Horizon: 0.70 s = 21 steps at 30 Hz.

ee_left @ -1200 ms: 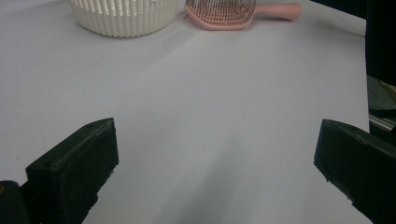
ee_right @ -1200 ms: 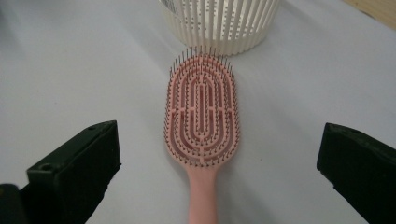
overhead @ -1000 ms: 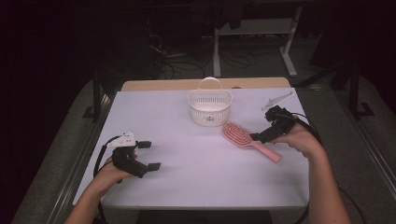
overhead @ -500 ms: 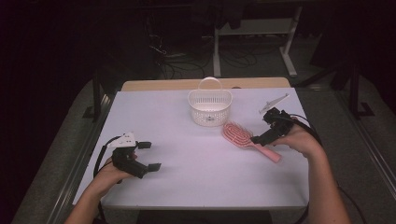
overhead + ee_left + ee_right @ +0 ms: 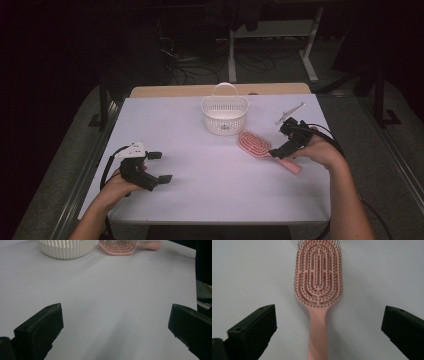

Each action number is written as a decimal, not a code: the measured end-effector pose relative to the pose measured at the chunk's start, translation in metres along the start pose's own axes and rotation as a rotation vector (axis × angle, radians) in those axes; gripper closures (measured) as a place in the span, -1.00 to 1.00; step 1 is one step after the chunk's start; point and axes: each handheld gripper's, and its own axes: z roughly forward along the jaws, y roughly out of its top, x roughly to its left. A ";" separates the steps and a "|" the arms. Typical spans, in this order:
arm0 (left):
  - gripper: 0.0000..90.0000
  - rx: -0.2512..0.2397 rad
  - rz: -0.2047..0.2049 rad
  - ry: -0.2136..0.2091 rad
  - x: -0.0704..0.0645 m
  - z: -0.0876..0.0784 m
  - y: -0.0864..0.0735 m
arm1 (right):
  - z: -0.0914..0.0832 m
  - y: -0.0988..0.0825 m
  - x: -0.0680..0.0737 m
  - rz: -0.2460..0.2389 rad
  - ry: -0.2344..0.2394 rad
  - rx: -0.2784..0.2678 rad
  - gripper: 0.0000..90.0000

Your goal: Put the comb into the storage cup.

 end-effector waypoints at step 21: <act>-1.00 -0.004 -0.002 0.001 0.000 -0.001 0.000 | 0.015 -0.002 0.002 -0.006 0.007 0.109 -1.00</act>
